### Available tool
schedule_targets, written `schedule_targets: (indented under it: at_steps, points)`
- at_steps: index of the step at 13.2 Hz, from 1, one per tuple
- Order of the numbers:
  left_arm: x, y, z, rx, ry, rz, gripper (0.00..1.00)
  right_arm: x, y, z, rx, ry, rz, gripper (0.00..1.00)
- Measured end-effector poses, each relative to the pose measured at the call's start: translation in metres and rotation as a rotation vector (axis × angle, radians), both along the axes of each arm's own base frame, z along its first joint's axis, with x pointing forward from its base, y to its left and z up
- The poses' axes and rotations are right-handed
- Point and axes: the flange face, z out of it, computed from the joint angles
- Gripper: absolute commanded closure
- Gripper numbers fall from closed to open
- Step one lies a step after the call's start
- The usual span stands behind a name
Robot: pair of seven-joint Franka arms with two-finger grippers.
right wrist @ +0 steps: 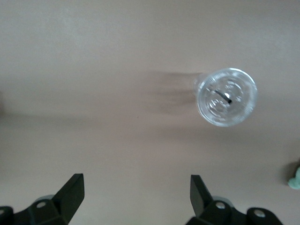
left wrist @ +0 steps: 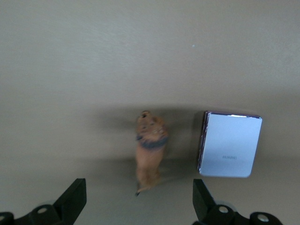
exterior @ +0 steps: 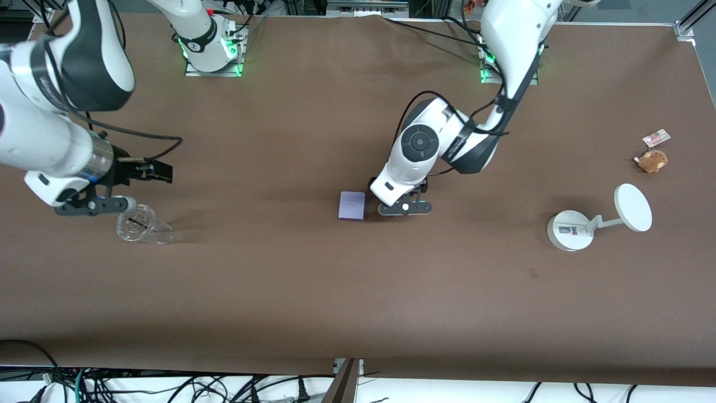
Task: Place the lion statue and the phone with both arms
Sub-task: 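Reach the right gripper to the phone while the left gripper reaches the lion, then grasp the phone with the right gripper while the left gripper grasps the lion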
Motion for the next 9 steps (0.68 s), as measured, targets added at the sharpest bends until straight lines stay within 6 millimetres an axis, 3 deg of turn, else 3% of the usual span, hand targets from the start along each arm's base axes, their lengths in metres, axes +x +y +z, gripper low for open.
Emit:
schedule_targets:
  at_steps: [2, 3, 7, 9]
  points:
    - [0.002, 0.0, -0.016, -0.008, -0.008, 0.005, 0.0, 0.006, 0.016, -0.02, -0.008, -0.002, -0.026, 0.0]
    - [0.003, 0.001, -0.022, -0.009, -0.011, 0.009, 0.06, 0.009, 0.028, -0.029, -0.01, -0.006, -0.029, 0.0]
    - [0.001, -0.002, -0.034, -0.01, -0.008, 0.005, 0.72, 0.016, 0.07, -0.071, -0.012, -0.011, -0.001, 0.0]
    - [-0.001, -0.003, -0.038, -0.008, -0.004, 0.003, 0.95, 0.018, 0.087, -0.093, 0.034, 0.004, -0.009, 0.0]
